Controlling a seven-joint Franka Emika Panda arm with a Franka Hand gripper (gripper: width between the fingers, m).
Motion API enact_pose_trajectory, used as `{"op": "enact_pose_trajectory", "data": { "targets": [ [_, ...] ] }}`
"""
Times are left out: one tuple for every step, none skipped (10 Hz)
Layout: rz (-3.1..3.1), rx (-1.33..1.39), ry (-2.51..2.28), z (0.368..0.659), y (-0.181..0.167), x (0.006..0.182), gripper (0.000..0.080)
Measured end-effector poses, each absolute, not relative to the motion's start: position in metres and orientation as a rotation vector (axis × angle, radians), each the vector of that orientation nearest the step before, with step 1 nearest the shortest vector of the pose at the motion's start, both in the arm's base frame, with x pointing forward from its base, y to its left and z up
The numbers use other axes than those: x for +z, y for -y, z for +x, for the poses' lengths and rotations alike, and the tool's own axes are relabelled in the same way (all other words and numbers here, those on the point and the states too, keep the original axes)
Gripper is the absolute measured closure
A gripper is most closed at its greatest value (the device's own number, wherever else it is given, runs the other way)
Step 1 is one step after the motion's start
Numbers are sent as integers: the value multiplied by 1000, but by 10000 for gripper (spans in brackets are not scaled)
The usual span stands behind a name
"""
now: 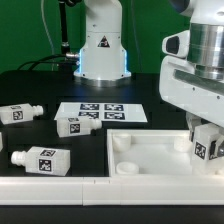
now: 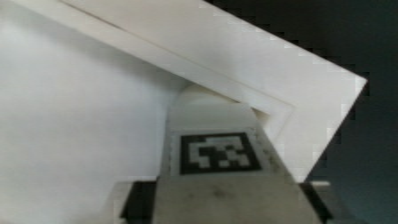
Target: Assemble one leg
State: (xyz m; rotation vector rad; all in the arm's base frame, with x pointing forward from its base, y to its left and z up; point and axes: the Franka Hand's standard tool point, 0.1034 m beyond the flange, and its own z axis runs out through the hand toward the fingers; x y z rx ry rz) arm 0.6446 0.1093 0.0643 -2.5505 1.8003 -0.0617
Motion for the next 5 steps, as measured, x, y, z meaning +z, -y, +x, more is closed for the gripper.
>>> {"op": "enact_pose_trajectory", "data": {
  "targets": [
    [-2387,-29,-1986,644,-108,64,517],
    [-2251,-15,-2129,644,-108,64,517],
    [-2059,-4,-2311,644,-109,64,517],
    [-1935,1,-2407,644,-110,64,515],
    [-1896,0,-2432,644,-110,63,515]
  ]
}}
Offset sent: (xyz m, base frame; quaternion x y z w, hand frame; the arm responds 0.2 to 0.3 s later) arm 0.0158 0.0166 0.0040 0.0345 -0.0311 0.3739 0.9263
